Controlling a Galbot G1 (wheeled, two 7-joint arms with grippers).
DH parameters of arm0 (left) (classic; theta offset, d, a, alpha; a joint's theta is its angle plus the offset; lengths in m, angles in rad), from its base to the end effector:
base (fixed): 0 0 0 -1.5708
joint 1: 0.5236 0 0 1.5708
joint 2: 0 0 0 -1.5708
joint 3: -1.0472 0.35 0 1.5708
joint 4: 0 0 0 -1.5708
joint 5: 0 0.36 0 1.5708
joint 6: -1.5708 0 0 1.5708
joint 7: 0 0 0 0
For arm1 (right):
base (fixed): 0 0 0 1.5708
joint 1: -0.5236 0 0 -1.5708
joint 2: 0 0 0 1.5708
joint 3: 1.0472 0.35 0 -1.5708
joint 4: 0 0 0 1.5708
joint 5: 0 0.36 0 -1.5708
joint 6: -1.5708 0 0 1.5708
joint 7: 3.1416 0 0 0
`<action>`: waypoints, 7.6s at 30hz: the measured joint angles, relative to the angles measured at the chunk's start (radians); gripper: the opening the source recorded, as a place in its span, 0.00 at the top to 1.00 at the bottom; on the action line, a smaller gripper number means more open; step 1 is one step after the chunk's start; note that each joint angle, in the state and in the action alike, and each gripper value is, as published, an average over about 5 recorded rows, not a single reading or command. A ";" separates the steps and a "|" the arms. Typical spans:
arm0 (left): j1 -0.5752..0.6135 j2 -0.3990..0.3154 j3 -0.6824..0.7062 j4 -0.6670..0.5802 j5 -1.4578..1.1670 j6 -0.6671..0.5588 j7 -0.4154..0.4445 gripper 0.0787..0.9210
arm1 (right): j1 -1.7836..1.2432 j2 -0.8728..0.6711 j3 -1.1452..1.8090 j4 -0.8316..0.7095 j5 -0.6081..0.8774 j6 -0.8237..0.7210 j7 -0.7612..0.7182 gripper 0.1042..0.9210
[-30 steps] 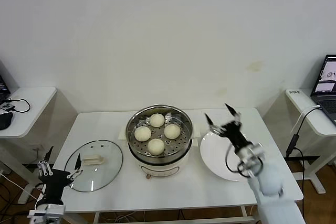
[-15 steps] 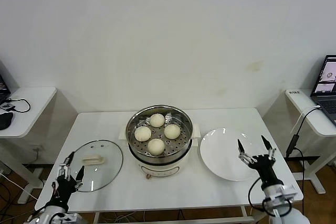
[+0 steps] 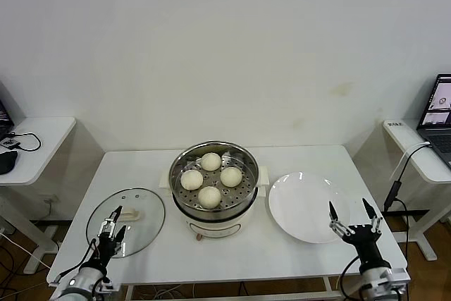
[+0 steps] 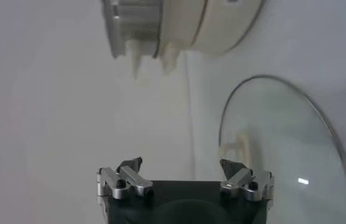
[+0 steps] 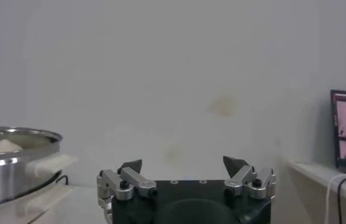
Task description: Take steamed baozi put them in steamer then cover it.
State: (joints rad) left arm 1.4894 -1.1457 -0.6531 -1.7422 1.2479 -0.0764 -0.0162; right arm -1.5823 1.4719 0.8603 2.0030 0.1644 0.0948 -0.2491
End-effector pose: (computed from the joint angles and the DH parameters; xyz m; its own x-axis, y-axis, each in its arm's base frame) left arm 0.2135 0.1607 -0.3711 -0.9742 0.0322 0.2235 0.2184 -0.1172 0.9688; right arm 0.1698 -0.1271 -0.3187 -0.9998 0.0040 -0.0187 0.0058 0.9955 -0.0945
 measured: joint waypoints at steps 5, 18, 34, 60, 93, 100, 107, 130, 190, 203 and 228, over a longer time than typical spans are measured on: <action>-0.053 0.011 0.012 0.063 0.012 -0.002 0.002 0.12 | -0.015 0.010 0.004 0.003 -0.006 0.002 0.000 0.12; -0.184 0.017 0.038 0.191 0.023 -0.002 0.012 0.12 | -0.034 0.024 0.001 0.011 -0.009 0.001 -0.002 0.12; -0.305 0.006 0.065 0.322 0.016 -0.003 0.007 0.12 | -0.044 0.027 0.008 0.019 -0.011 -0.004 -0.006 0.12; -0.353 -0.013 0.074 0.410 -0.017 -0.007 -0.007 0.77 | -0.050 0.033 -0.012 0.007 -0.030 0.005 -0.008 0.12; -0.116 0.007 -0.130 -0.042 -0.131 0.117 -0.008 0.92 | -0.026 0.010 -0.069 -0.007 -0.071 0.010 -0.019 0.12; -0.095 0.046 -0.160 -0.176 -0.155 0.184 0.067 0.92 | -0.023 0.007 -0.072 -0.016 -0.087 0.014 -0.019 0.12; -0.119 0.095 -0.093 -0.277 -0.198 0.257 0.140 0.92 | -0.020 0.015 -0.077 -0.026 -0.114 0.015 -0.011 0.12; -0.408 -0.046 0.349 -0.277 0.028 0.413 0.348 0.92 | 0.003 0.043 -0.105 -0.056 -0.254 0.018 0.012 0.12; -0.499 -0.442 0.503 -0.018 0.354 0.400 0.347 0.73 | -0.005 0.040 -0.125 -0.094 -0.310 0.032 0.011 0.12; -0.398 -0.370 0.525 -0.181 0.278 0.374 0.336 0.28 | -0.012 0.039 -0.125 -0.098 -0.315 0.032 0.010 0.12; 0.113 -0.183 0.172 -0.493 -0.857 0.131 -0.041 0.12 | -0.072 -0.019 -0.161 -0.089 -0.206 0.050 -0.013 0.12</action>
State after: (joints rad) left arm 1.6027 -1.3284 -0.4809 -2.2351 0.3906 0.0547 -0.0573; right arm -1.6542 1.4529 0.6994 1.9140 -0.0411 0.1451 -0.2625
